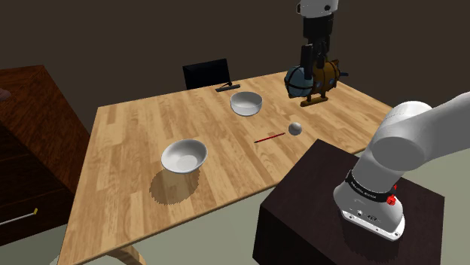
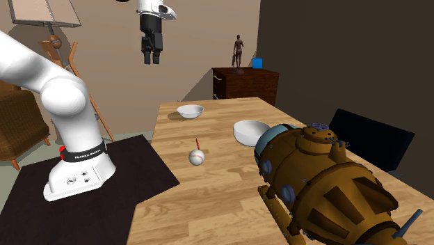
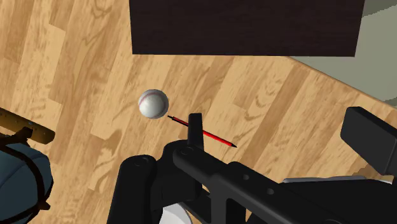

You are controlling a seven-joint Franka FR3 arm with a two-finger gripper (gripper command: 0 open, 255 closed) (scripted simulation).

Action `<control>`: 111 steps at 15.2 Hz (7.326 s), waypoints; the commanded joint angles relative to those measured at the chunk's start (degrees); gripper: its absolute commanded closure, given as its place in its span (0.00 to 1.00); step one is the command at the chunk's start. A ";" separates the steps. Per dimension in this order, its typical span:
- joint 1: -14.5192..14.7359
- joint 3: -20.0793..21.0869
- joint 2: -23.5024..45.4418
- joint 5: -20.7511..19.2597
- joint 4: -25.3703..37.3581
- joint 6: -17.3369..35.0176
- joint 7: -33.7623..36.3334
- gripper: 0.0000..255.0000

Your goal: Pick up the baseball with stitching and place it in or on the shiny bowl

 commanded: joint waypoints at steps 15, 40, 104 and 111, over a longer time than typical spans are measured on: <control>-4.56 -7.02 5.82 -8.90 -21.31 31.60 -3.56 0.00; -13.41 -15.20 46.48 -25.80 -22.37 78.80 0.82 0.00; -5.78 -9.54 59.88 -5.23 27.96 41.30 -8.73 1.00; -5.89 -8.38 75.26 -2.89 51.28 33.19 -9.10 1.00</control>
